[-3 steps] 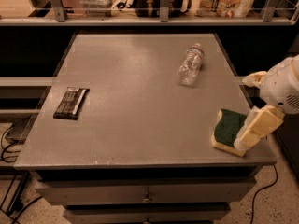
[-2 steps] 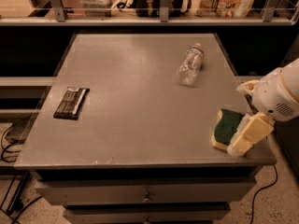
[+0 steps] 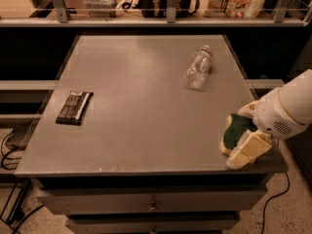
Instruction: Move sponge near rxbar chocolate
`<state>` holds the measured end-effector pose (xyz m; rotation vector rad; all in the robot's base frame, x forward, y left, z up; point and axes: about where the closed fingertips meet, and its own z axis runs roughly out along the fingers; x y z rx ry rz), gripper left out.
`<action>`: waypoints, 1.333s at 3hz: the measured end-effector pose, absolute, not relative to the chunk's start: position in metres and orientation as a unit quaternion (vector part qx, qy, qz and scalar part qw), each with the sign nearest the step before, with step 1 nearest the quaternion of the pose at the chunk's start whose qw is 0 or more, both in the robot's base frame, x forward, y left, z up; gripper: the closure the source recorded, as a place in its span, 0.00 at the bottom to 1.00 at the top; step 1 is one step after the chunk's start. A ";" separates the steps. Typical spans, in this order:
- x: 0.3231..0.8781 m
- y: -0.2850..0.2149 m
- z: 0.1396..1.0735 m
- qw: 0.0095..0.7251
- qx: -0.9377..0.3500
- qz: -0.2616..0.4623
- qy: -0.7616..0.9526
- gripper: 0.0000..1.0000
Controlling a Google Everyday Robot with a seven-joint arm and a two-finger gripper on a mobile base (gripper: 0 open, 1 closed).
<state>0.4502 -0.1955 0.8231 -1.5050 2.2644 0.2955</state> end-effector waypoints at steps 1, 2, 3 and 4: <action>0.452 -0.190 0.826 0.187 -0.549 0.081 0.811 0.41; 0.457 -0.185 0.844 0.179 -0.558 0.051 0.808 0.65; 0.465 -0.166 0.880 0.193 -0.576 0.022 0.794 0.88; 0.475 -0.129 0.922 0.219 -0.609 -0.002 0.762 1.00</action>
Offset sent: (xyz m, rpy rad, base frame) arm 0.0129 0.0149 0.0449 -0.1931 -0.0603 0.0196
